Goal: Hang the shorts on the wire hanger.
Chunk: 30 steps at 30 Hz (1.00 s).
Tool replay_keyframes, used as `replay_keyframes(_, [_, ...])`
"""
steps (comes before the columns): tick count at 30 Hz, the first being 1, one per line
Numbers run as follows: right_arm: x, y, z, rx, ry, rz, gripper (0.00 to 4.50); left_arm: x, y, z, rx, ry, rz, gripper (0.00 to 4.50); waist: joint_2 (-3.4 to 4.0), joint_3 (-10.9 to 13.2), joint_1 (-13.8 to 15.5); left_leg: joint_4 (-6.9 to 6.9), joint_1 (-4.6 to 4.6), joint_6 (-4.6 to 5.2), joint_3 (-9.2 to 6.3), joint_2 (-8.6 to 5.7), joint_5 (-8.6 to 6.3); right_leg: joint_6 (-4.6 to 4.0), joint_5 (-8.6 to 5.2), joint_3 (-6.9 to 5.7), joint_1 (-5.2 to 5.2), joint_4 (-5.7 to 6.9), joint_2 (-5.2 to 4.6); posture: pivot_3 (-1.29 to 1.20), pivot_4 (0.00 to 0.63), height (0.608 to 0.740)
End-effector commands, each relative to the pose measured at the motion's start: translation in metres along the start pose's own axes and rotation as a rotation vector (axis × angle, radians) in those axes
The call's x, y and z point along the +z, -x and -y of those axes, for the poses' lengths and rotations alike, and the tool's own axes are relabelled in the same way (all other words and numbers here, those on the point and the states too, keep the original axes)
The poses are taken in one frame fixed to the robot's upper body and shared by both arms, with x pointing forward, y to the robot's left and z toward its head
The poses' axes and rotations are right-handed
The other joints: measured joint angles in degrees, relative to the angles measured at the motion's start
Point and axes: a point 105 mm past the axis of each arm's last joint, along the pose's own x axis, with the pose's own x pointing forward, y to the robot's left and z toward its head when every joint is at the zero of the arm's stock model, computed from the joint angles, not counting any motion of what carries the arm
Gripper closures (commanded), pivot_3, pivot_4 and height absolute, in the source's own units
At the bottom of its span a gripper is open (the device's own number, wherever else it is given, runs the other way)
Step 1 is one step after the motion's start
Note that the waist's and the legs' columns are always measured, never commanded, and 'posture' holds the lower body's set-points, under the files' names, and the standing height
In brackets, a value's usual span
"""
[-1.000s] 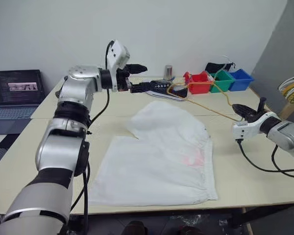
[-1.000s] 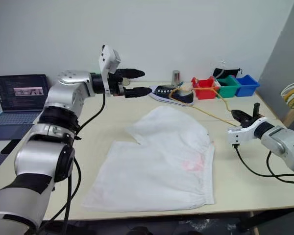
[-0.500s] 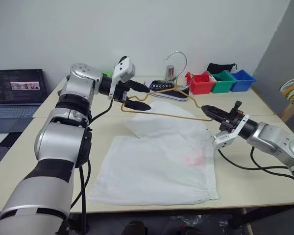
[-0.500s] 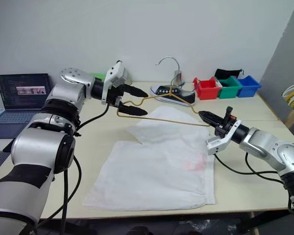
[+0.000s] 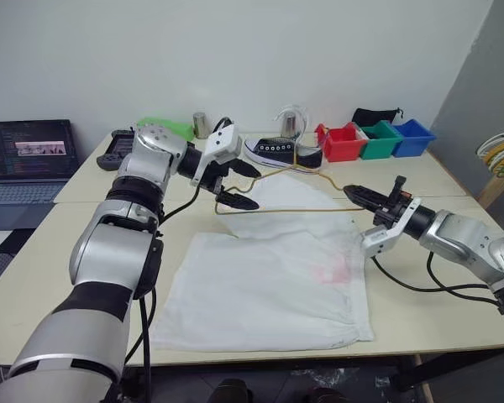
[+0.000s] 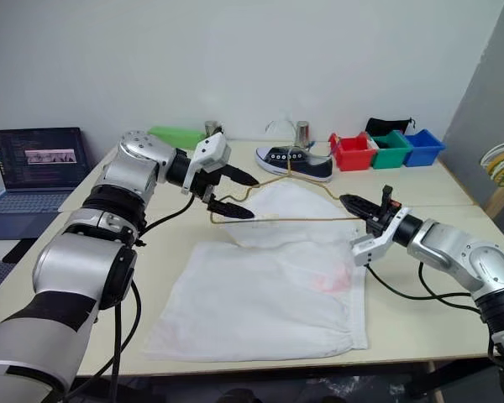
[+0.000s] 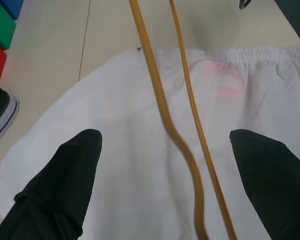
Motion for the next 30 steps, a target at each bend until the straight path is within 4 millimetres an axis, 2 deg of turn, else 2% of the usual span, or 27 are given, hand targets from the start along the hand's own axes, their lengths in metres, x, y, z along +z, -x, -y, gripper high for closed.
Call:
replay_keyframes(1, [-0.009,0.002,0.003,-0.019,0.033,-0.013,4.49,0.025,0.013,-0.009,0.052,-0.080,0.034,0.16,0.00,0.0,0.0,0.00,0.01,0.00,0.00,-0.01,0.01,0.00,0.00,0.00,0.00,0.02,0.00,0.23,0.000,0.740])
replay_keyframes(6, [-0.020,0.004,-0.001,-0.023,0.047,-0.042,4.49,0.022,0.015,-0.007,0.048,-0.049,0.045,0.16,0.00,0.0,0.0,0.00,0.04,-0.02,0.01,-0.02,0.04,0.00,0.00,0.02,-0.01,0.12,0.00,0.23,0.000,0.740])
replay_keyframes(11, [-0.020,-0.002,0.020,-0.096,0.078,-0.026,4.49,0.001,0.005,-0.002,0.041,0.010,0.004,0.16,0.01,0.0,0.0,0.00,0.07,-0.06,0.01,-0.01,0.08,0.00,0.00,0.06,-0.03,0.21,0.00,0.23,0.000,0.740])
replay_keyframes(16, [-0.017,-0.005,0.030,-0.134,0.092,-0.017,4.49,-0.017,-0.001,0.001,0.043,0.058,-0.047,0.16,0.00,0.0,0.0,0.00,0.12,-0.05,0.00,-0.01,0.08,0.00,0.00,0.08,-0.03,0.31,0.00,0.22,0.000,0.740])
replay_keyframes(21, [-0.015,-0.006,0.033,-0.150,0.101,-0.016,4.49,-0.020,-0.007,0.007,0.007,0.080,-0.037,0.16,0.00,0.0,0.0,0.01,0.11,-0.05,0.00,0.00,0.09,0.00,0.00,0.08,-0.04,0.33,-0.03,0.21,0.000,0.740])
replay_keyframes(25, [-0.015,-0.005,0.029,-0.137,0.098,-0.018,4.50,-0.015,-0.009,0.011,-0.028,0.073,-0.021,0.72,0.00,0.0,0.0,0.02,0.11,-0.05,0.00,0.00,0.09,0.00,0.00,0.08,-0.04,0.35,-0.03,0.21,0.000,0.740])
replay_keyframes(30, [-0.018,-0.005,0.028,-0.136,0.098,-0.030,4.50,-0.016,-0.007,0.013,-0.034,0.074,-0.038,1.68,0.00,0.0,0.0,0.01,0.12,-0.06,0.01,-0.01,0.11,-0.01,0.00,0.09,-0.04,0.38,-0.03,0.21,0.000,0.740])
